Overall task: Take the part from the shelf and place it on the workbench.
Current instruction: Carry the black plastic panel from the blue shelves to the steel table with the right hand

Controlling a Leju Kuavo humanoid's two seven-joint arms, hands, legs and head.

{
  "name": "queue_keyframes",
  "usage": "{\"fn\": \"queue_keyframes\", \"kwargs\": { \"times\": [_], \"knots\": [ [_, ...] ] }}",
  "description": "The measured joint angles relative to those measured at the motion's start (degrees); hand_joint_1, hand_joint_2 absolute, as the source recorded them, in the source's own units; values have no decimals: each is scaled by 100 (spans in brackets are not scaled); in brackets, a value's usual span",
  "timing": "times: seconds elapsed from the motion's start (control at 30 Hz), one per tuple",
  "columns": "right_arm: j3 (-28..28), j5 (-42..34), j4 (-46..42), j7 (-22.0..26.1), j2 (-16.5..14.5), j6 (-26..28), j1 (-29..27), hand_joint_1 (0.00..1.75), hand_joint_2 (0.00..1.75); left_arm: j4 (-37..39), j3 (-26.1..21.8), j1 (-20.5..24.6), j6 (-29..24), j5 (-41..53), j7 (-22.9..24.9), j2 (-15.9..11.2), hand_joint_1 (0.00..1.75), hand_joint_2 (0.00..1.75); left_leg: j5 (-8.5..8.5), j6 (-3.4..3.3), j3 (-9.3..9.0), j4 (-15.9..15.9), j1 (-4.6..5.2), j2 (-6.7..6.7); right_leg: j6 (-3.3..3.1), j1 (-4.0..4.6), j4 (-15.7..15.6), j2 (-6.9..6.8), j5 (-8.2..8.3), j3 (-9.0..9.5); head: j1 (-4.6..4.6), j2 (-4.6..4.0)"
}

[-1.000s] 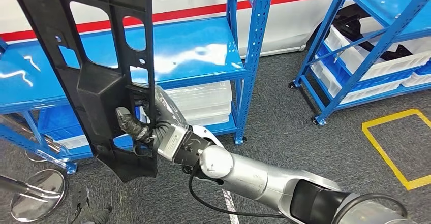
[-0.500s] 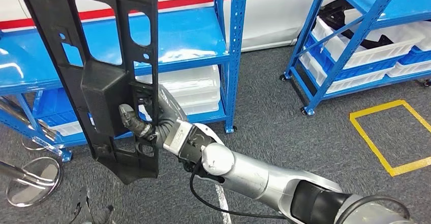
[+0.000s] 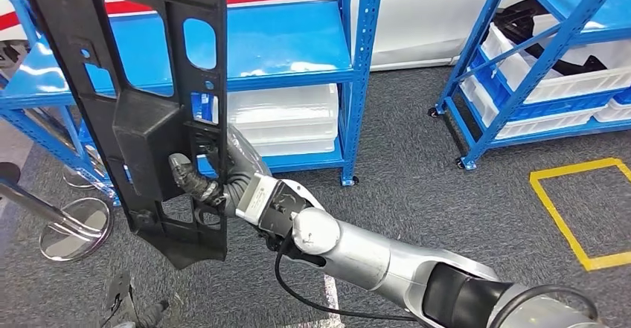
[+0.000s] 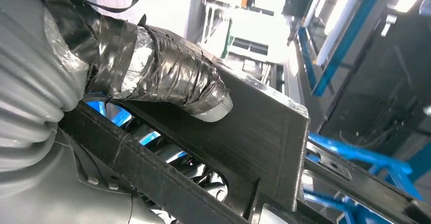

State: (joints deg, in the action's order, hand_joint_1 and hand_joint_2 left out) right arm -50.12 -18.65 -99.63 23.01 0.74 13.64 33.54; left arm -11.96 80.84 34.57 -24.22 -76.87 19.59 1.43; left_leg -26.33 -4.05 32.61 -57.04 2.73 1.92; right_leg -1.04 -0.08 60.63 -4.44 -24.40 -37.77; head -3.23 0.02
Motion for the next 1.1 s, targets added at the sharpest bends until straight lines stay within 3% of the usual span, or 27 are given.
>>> {"fn": "queue_keyframes", "kwargs": {
  "times": [0.07, 0.1, 0.17, 0.23, 0.3, 0.33, 0.37, 0.43, 0.5, 0.57, 0.63, 0.7, 0.77, 0.83, 0.9, 0.97, 1.03, 1.1],
  "knots": [
    [5, -53, 18, 13, -9, -51, 18, 175, 175, 0, 1, 3, 42, 0, 40, -7, 0, 175, 153, -10, -72, 207, -47, -64, 37, -1, 206, 196, -183, -102, -7, 0],
    [8, -91, 30, 25, -9, -88, 25, 175, 175, 0, 1, 7, 64, 1, 51, -8, 0, 175, 193, -4, -64, 239, -72, -95, 55, -11, 470, 317, -346, -208, -14, 0],
    [10, -180, 57, 49, -6, -175, 27, 175, 175, 0, 2, 7, 103, 1, 64, -11, 0, 175, 219, -5, 9, 198, -102, -190, 108, -33, 1159, 419, -656, -474, -24, 1],
    [11, -254, 86, 63, -4, -250, 19, 175, 175, 0, 3, -3, 134, 3, 83, -12, 0, 175, 201, 27, 109, 74, -139, -322, 179, -74, 1409, 429, -661, -548, -24, 1],
    [11, -296, 97, 76, -4, -296, 23, 175, 175, 0, 4, -7, 166, 15, 104, -12, 0, 175, 133, 107, 210, -112, -201, -458, 252, -123, 902, 482, -372, -279, -25, 0],
    [12, -316, 103, 83, -5, -321, 28, 175, 175, 0, 4, -3, 179, 26, 111, -16, 0, 175, 90, 157, 282, -224, -223, -522, 276, -147, 614, 595, -271, -122, -29, -1],
    [15, -343, 108, 99, -6, -351, 35, 175, 175, 0, 5, 1, 188, 36, 119, -21, 0, 175, 59, 201, 371, -341, -239, -578, 272, -161, 406, 704, -235, -17, -29, 1],
    [20, -401, 124, 130, -9, -425, 35, 175, 175, 0, 10, 4, 197, 50, 132, -33, 0, 175, 51, 258, 526, -479, -256, -667, 229, -152, 320, 832, -286, 7, -34, 2],
    [23, -453, 138, 154, -10, -476, 35, 175, 175, 2, 37, -16, 201, 54, 144, -51, 0, 175, 64, 296, 600, -505, -272, -717, 170, -148, 305, 727, -282, -7, -36, 2],
    [26, -488, 148, 169, -19, -499, 48, 175, 175, 5, 79, -30, 212, 55, 149, -69, 0, 175, -40, 354, 708, -676, -268, -573, 110, -170, 261, 611, -261, 22, -18, 2],
    [26, -496, 149, 180, -30, -514, 61, 175, 175, 7, 101, -23, 232, 57, 150, -72, 0, 175, -249, 416, 908, -1097, -279, -355, 75, -168, 229, 514, -253, 41, 2, 2],
    [26, -496, 155, 185, -33, -523, 67, 175, 175, 7, 105, -24, 246, 57, 150, -71, 0, 175, -452, 455, 1207, -1690, -313, -270, 64, -153, 224, 407, -257, 47, 5, 2],
    [26, -497, 168, 187, -34, -527, 67, 175, 175, 7, 109, -38, 255, 56, 151, -72, 0, 175, -441, 470, 1361, -1955, -335, -240, 57, -146, 224, 293, -266, 53, 5, 2],
    [27, -497, 176, 186, -40, -528, 69, 175, 175, 7, 115, -43, 258, 57, 152, -78, 0, 175, -84, 455, 1102, -1408, -339, -182, 62, -145, 220, 190, -284, 78, 5, 2],
    [28, -497, 176, 187, -49, -530, 77, 175, 175, 7, 121, -28, 261, 58, 152, -82, 0, 175, 176, 431, 729, -687, -278, -7, 84, -131, 189, 95, -298, 117, 5, 2],
    [28, -497, 178, 188, -54, -532, 85, 175, 175, 7, 124, -14, 264, 59, 152, -84, 0, 175, 189, 393, 587, -397, -199, 78, 119, -108, 147, 6, -294, 144, 2, 2],
    [29, -498, 184, 189, -54, -537, 86, 175, 175, 7, 126, -16, 267, 59, 155, -94, 0, 175, 213, 338, 557, -302, -190, -19, 171, -110, 123, -85, -310, 167, -2, 2],
    [31, -498, 190, 189, -53, -544, 88, 175, 175, 7, 134, -7, 267, 60, 157, -104, 0, 175, 252, 265, 507, -221, -210, -123, 207, -129, 264, 42, -441, 126, -5, 2]
  ]
}}
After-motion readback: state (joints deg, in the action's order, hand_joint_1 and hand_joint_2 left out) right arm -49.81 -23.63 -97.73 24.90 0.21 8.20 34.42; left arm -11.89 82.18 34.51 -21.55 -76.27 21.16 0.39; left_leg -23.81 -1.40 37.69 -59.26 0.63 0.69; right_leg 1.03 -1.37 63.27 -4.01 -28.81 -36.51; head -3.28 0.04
